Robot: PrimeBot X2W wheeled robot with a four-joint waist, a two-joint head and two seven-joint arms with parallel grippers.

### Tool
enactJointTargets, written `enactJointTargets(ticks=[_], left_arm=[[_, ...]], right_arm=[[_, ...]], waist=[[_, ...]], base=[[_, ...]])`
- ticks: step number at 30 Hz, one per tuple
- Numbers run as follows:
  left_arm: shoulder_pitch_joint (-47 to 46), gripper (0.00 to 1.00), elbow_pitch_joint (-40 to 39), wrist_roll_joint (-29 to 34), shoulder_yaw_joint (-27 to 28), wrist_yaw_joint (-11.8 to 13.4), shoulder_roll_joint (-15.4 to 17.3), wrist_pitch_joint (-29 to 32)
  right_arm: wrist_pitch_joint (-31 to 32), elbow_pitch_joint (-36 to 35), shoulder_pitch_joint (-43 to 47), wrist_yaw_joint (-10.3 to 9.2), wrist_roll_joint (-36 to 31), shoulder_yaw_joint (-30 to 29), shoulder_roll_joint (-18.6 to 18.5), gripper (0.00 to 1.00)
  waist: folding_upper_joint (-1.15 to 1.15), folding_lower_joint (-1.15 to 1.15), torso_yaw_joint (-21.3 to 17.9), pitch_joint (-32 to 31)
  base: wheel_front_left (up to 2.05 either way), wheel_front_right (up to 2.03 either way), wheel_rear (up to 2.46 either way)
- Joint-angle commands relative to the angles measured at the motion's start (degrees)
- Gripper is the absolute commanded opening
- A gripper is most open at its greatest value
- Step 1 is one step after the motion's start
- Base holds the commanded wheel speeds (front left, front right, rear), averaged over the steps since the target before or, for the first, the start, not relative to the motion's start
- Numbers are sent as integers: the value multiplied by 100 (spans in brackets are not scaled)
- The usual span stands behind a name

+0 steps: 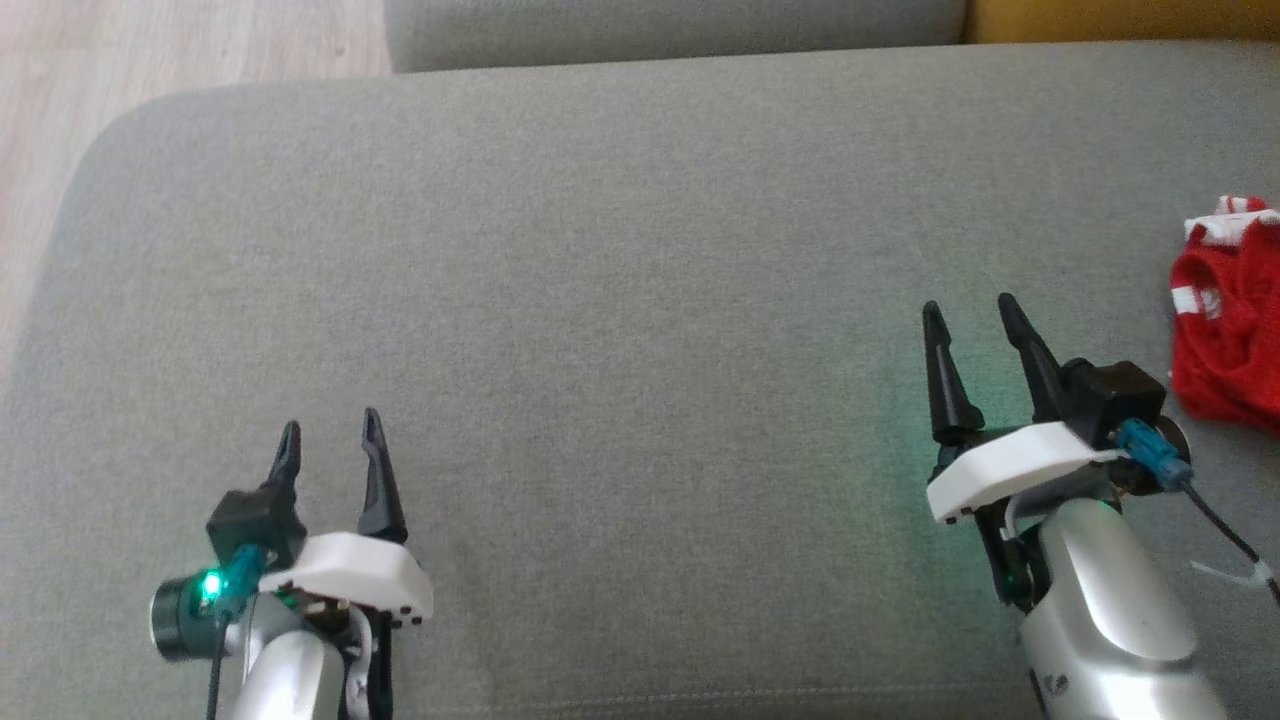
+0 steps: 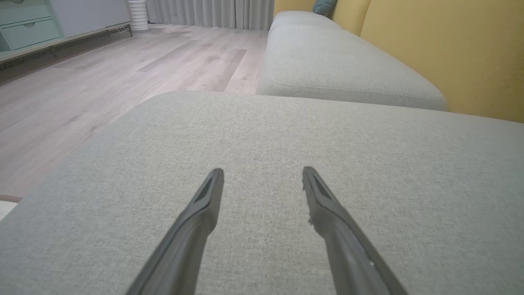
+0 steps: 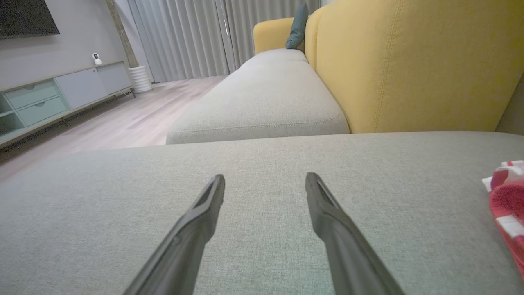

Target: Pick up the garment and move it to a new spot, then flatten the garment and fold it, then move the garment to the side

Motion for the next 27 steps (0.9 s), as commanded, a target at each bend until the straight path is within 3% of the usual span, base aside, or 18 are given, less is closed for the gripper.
enactJointTargets(ticks=[1,7,8,12,27], left_arm=[[-99,100,-207,-35,229,-60,48,-30],[31,100,-264,-255,377,-340,48,-30],[112,0,-68,-259,201,-362,3,0],[283,0,258,-280,191,-367,-41,14],[252,0,158,-1233,353,-533,-31,269]], right_arm=[[-38,-203,-35,36,39,167,32,100],[-38,-244,81,36,125,298,32,100],[0,-57,180,0,102,153,1,0],[12,237,477,-2,123,144,7,0],[268,-30,589,3,1127,-8,10,0]], waist=[[0,0,-40,-60],[0,0,-159,-230],[0,0,-156,-228],[0,0,-159,-238],[0,0,-130,-291]], base=[[0,0,0],[0,0,0],[0,0,0],[0,0,0],[0,0,0]])
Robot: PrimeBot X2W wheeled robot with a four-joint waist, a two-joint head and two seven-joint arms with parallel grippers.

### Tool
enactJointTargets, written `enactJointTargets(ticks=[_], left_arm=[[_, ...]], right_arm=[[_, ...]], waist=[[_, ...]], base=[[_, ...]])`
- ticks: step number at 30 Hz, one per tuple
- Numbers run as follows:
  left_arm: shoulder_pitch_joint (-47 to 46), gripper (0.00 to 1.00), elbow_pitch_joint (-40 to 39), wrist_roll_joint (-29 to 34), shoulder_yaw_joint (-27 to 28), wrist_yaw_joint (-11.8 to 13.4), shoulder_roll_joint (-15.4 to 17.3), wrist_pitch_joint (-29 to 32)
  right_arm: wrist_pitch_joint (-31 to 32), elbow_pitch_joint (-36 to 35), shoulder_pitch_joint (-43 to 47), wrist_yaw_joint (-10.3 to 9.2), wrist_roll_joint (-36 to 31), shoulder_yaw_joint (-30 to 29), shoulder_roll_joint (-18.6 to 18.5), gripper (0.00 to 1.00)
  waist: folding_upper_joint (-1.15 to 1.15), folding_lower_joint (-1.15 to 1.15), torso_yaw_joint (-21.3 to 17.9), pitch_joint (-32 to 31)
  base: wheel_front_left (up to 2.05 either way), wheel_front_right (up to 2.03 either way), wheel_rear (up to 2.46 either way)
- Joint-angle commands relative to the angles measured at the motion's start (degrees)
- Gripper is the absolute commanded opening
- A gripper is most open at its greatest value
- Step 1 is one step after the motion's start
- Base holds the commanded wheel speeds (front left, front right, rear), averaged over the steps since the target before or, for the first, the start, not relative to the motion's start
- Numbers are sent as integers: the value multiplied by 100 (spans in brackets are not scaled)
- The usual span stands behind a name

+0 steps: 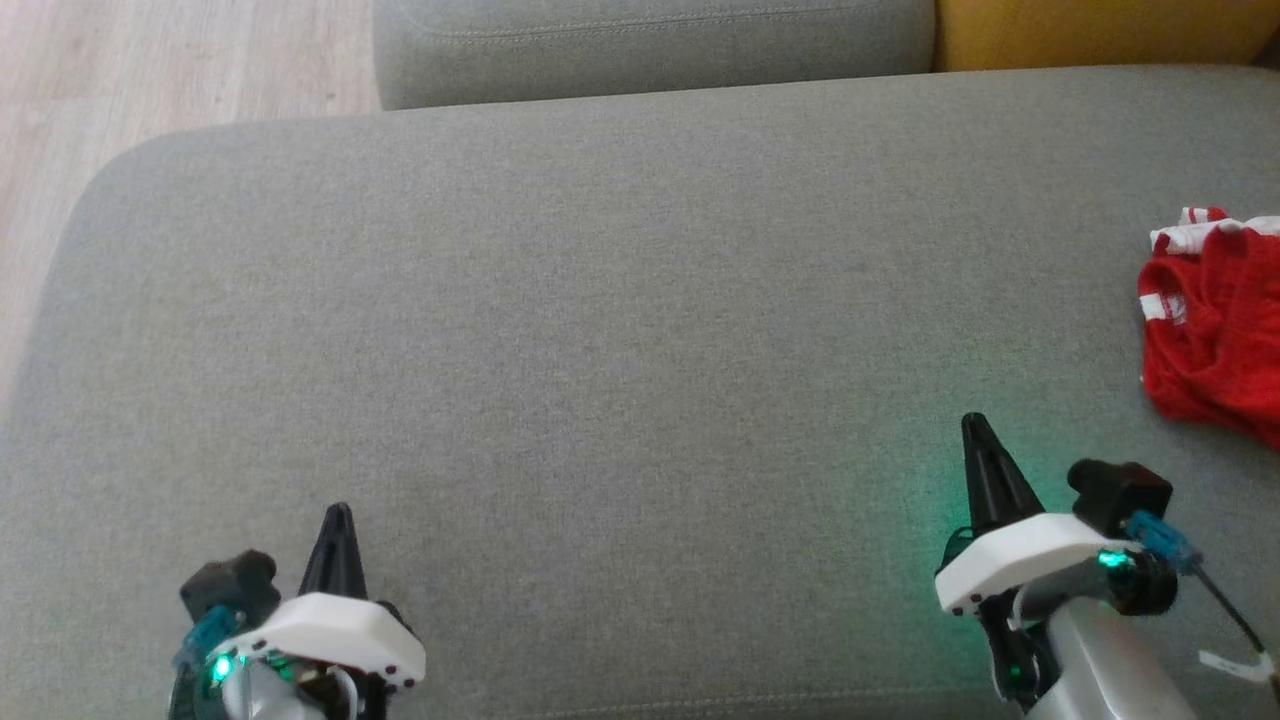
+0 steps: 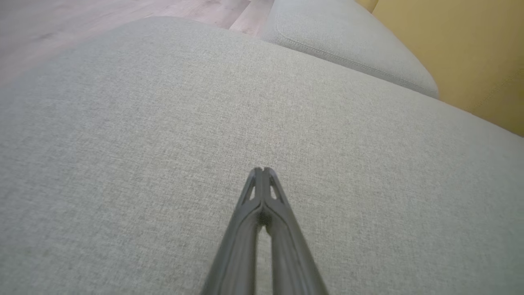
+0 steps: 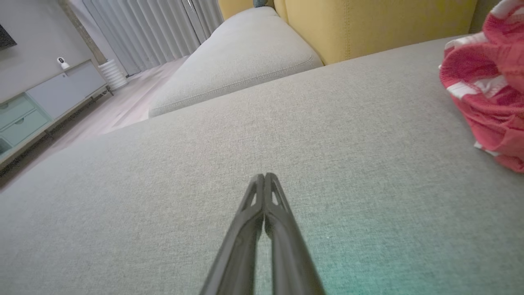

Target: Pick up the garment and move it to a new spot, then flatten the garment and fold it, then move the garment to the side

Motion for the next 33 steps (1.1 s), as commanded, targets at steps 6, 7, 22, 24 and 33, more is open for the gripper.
enactJointTargets(ticks=[6,7,22,24,33], left_arm=[[-258,0,-248,-407,158,-84,35,97],[-260,0,-255,-470,168,-95,36,113],[-288,0,-360,-1422,328,-261,47,366],[-292,0,-374,-1549,350,-283,48,400],[-309,0,-436,-2119,446,-383,55,552]], right_arm=[[93,-297,-168,6,451,-87,-12,0],[109,-315,-160,7,518,-96,-12,0],[361,-585,-47,11,1520,-244,-9,0],[395,-621,-32,12,1654,-264,-9,0],[547,-781,35,15,2255,-354,-7,0]], waist=[[0,0,11,-19],[0,0,13,-22],[0,0,42,-75],[0,0,46,-82],[0,0,63,-114]], base=[[0,0,0],[0,0,0],[0,0,0],[0,0,0],[0,0,0]])
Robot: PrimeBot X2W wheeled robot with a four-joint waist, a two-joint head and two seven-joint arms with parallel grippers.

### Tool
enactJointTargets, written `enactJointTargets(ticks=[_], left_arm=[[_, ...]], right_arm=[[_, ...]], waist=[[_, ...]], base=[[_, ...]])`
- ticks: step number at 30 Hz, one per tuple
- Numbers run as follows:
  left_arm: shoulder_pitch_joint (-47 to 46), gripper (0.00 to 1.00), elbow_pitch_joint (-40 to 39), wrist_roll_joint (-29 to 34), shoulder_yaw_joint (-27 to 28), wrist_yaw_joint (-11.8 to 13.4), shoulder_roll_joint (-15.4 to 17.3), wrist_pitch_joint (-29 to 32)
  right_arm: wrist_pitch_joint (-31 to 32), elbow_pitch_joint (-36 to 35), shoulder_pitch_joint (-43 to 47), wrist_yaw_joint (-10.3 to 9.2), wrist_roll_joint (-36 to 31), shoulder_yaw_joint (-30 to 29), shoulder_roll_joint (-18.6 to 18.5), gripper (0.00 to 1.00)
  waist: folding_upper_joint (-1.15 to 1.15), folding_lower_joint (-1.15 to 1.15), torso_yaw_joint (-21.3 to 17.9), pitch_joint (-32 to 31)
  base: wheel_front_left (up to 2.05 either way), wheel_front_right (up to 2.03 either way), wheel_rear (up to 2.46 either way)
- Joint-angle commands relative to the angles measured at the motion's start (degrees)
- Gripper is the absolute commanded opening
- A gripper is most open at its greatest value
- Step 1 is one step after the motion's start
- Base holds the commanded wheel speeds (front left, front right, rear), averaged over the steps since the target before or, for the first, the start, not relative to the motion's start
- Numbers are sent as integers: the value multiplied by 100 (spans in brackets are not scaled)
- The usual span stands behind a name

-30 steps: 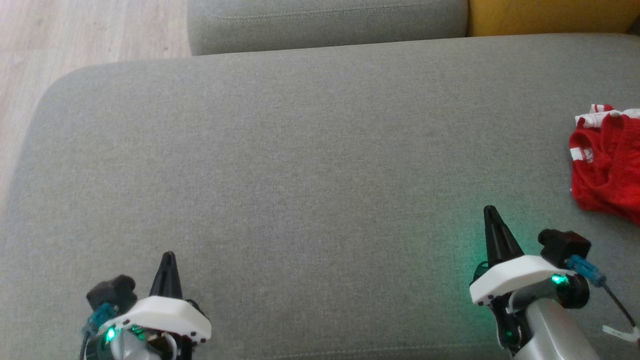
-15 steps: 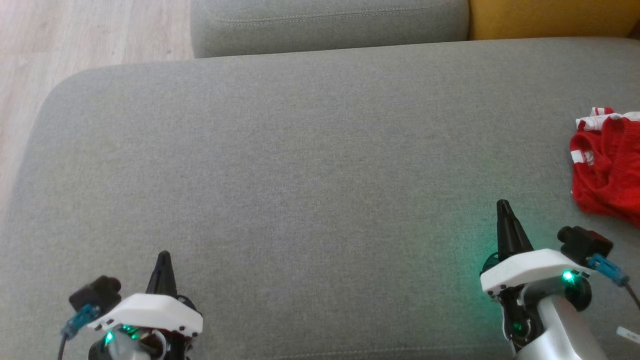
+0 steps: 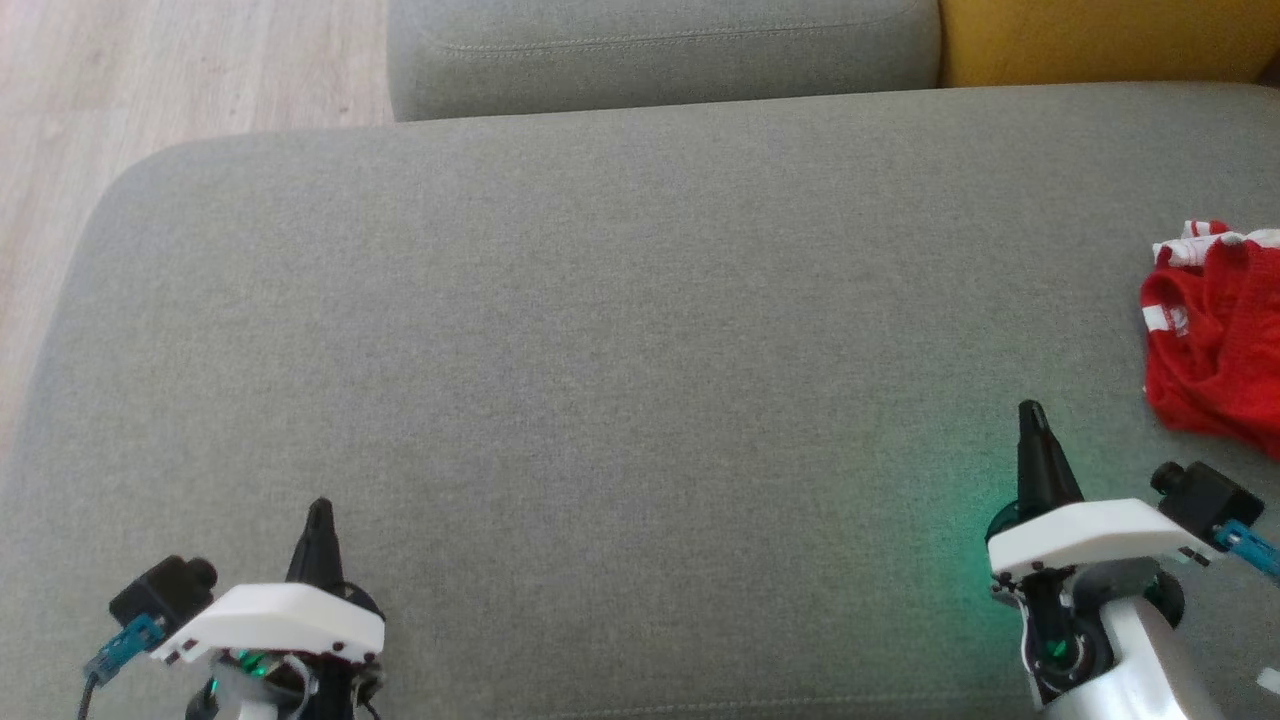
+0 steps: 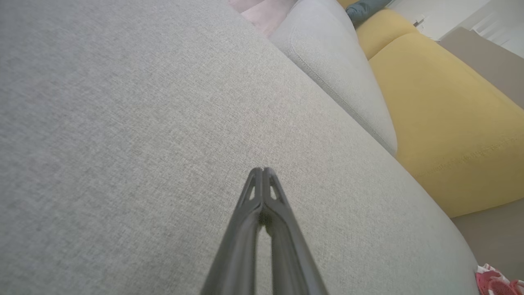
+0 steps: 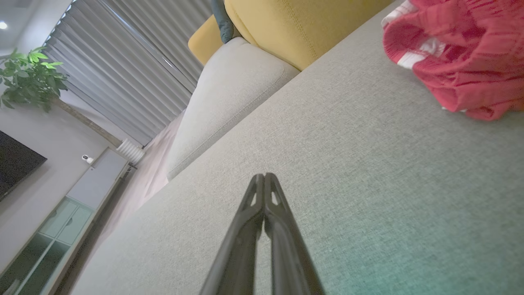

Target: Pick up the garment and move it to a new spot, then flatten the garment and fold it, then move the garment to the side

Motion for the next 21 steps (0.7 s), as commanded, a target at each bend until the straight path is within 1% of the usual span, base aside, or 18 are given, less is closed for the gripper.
enactJointTargets(ticks=[1,21], left_arm=[[-300,0,-224,-179,126,-45,53,42],[-338,0,-355,-1382,330,-255,67,363]], right_arm=[[54,-249,-106,15,206,-9,-13,0],[373,-588,35,21,1473,-198,-9,0]], waist=[[0,0,4,-6],[0,0,41,-73]], base=[[0,0,0],[0,0,0]])
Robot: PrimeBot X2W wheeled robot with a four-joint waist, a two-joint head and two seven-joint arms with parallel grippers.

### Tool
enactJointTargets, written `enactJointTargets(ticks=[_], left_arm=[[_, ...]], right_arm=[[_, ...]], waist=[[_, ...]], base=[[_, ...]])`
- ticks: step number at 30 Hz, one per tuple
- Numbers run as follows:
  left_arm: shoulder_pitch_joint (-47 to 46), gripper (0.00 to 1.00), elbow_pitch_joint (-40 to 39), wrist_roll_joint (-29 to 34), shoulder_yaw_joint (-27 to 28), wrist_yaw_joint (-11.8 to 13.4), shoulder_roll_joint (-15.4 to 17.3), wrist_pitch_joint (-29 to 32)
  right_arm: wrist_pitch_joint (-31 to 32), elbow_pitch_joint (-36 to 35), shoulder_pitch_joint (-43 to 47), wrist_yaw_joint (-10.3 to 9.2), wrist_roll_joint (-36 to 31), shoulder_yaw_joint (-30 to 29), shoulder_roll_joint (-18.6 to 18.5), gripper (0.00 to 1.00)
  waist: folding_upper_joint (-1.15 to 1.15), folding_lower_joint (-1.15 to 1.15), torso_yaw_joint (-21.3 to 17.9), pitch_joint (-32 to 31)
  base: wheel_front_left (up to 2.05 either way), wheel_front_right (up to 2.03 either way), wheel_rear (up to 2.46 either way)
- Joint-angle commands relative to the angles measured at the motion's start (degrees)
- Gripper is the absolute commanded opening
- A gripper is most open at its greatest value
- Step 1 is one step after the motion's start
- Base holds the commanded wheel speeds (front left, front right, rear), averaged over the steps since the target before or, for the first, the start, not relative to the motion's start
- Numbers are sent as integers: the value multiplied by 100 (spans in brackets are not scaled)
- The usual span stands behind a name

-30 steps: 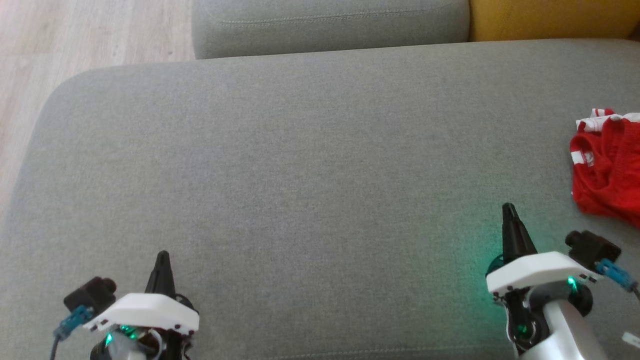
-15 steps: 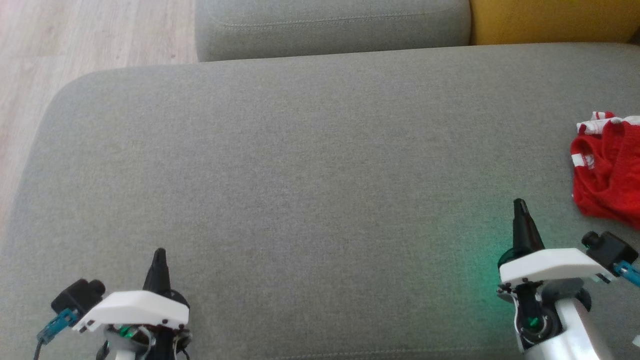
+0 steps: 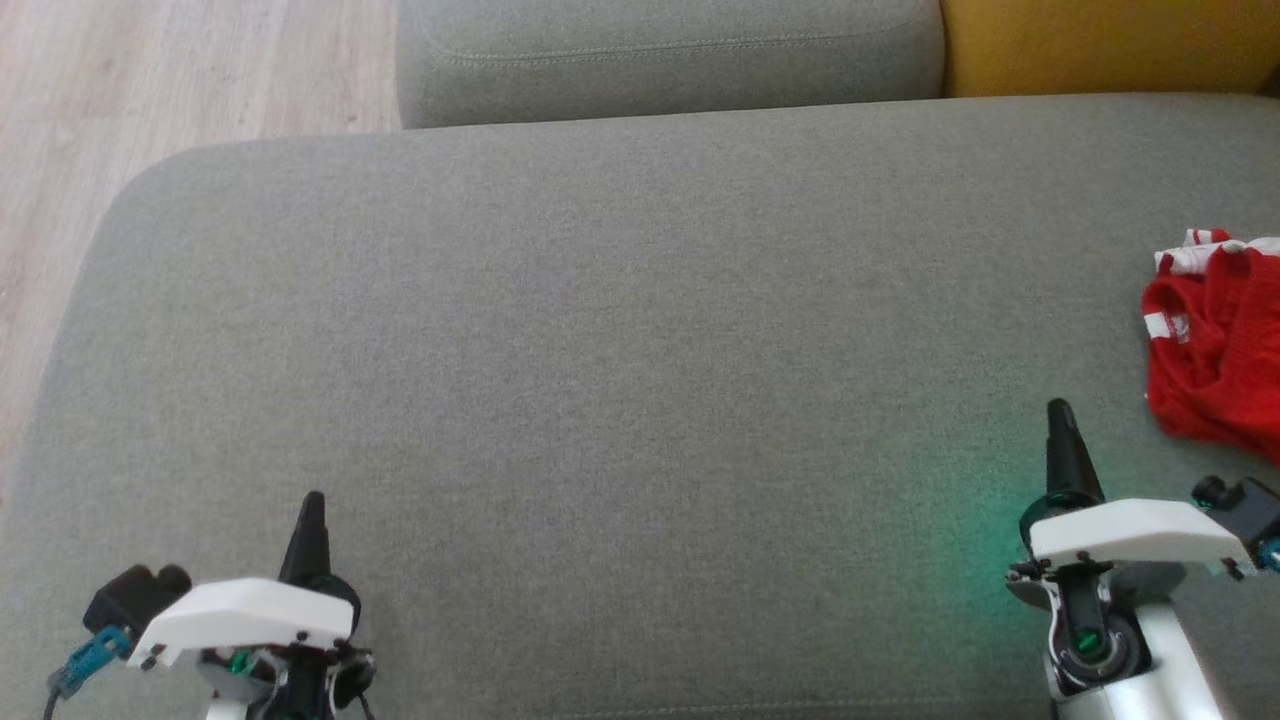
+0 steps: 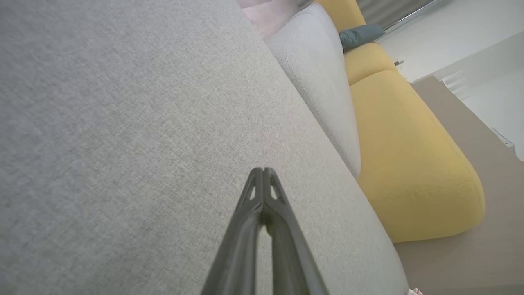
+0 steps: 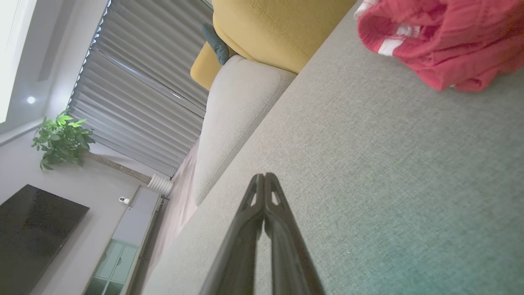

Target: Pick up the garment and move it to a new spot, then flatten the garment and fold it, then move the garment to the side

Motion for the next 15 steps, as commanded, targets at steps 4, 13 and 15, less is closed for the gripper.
enactJointTargets(ticks=[4,13,15], left_arm=[[-328,0,-252,-317,183,-95,69,83],[-345,0,-314,-888,280,-195,75,235],[-349,0,-328,-1015,301,-217,76,269]], right_arm=[[95,-292,-64,22,353,-13,-16,0],[247,-453,3,25,954,-102,-14,0],[280,-489,18,25,1088,-122,-14,0]], waist=[[0,0,8,-14],[0,0,25,-46],[0,0,29,-53]], base=[[0,0,0],[0,0,0],[0,0,0]])
